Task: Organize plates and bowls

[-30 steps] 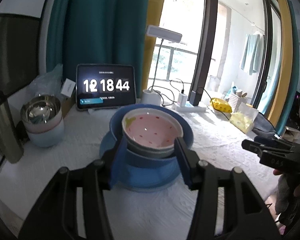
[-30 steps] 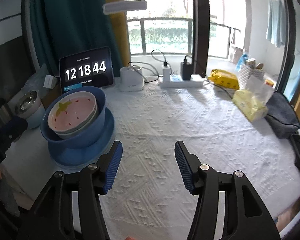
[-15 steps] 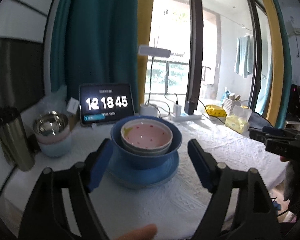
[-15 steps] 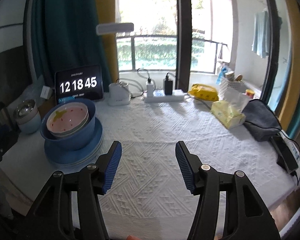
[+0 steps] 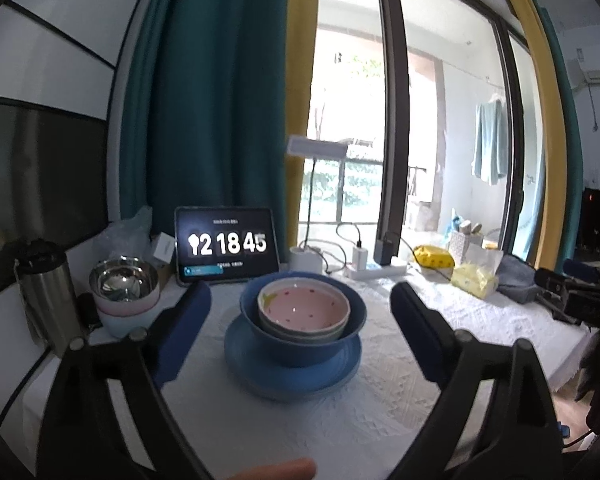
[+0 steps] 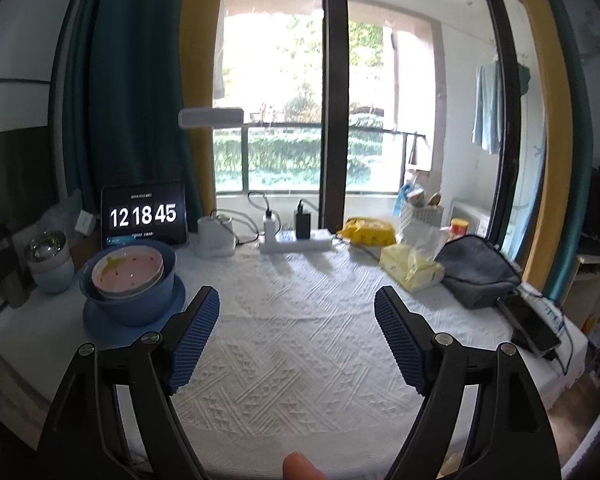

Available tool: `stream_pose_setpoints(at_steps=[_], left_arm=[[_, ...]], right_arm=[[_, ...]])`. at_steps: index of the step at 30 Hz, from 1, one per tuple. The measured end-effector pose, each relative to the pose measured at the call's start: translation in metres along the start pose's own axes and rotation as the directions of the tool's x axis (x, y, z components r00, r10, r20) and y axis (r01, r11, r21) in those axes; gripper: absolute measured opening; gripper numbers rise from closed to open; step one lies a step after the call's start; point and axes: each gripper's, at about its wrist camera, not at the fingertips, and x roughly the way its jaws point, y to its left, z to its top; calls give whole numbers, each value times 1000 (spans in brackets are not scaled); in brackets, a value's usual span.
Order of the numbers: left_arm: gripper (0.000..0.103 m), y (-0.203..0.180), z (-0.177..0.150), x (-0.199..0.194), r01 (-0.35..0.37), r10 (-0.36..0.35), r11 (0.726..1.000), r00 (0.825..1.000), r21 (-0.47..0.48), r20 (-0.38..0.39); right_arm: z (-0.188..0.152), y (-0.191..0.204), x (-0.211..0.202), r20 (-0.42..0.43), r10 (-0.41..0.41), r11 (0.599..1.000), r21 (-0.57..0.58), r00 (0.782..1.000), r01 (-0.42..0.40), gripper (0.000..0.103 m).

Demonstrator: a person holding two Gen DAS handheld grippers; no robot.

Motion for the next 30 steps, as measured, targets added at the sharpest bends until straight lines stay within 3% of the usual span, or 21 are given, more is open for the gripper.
stream_pose_setpoints(at_steps=[8,17,30], left_arm=[[93,6,7,-8,7,-7,1000,999,-2,37],[93,8,13,-8,26,-25,999,999,-28,27],[93,9,12,-8,27,-27,999,1000,-37,7]], right_arm=[[10,-1,-15,54,-29,999,-14,998,30,83],[21,-1,-23,85,-43,999,-14,995,45,83],[20,1,-20,68,-43,999,-10,997,43,83]])
